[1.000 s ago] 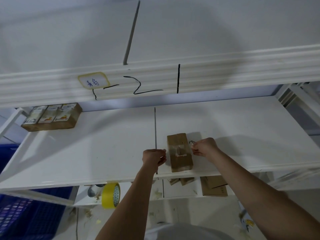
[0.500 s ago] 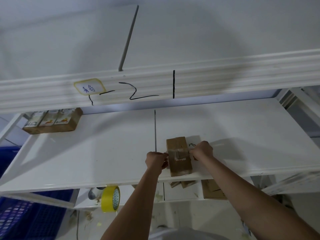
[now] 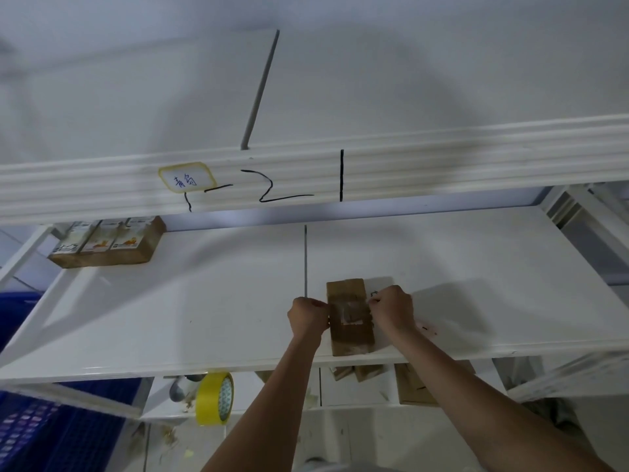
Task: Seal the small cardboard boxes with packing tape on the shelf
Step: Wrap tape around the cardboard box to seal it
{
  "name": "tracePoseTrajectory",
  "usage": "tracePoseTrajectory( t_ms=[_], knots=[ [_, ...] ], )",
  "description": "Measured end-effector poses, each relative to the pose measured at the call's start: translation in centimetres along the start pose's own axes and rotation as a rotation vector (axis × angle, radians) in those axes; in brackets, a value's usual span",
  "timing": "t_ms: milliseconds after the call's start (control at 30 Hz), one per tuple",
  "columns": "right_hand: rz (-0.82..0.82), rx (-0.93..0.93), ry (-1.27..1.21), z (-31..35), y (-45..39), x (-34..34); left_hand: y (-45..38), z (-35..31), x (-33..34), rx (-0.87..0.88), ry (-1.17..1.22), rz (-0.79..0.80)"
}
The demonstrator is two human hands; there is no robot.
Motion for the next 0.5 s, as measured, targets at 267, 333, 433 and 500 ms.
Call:
tracePoseTrajectory(
  t_ms=[267,333,433,500],
  knots=[
    [-0.096,0.053,0.044,1.2,2.1,0.8,0.5,-0.6,1.7,0.148,-0.393,-0.092],
    [-0.096,0.081,0.033,0.7,2.2,1.2,0.4,-0.3,1.9,0.143,-0.396,-0.088],
    [-0.070,0.129,-0.022,-0.1,2.0,1.6,0.5,-0.2,2.1,0.127,-0.398,-0.079],
    [-0.028,0.172,-0.025,-0.3,1.9,1.6,0.5,-0.1,2.2,0.120,-0.398,-0.068]
  ],
)
Point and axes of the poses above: each hand's wrist, its own y-axis away from the middle knuckle, its own x-axis out of the palm, z = x × y, the point moved 5 cm from there along -y, towards the middle knuckle, and after that the axes turned 5 degrees about -x, right-handed, at the moved point
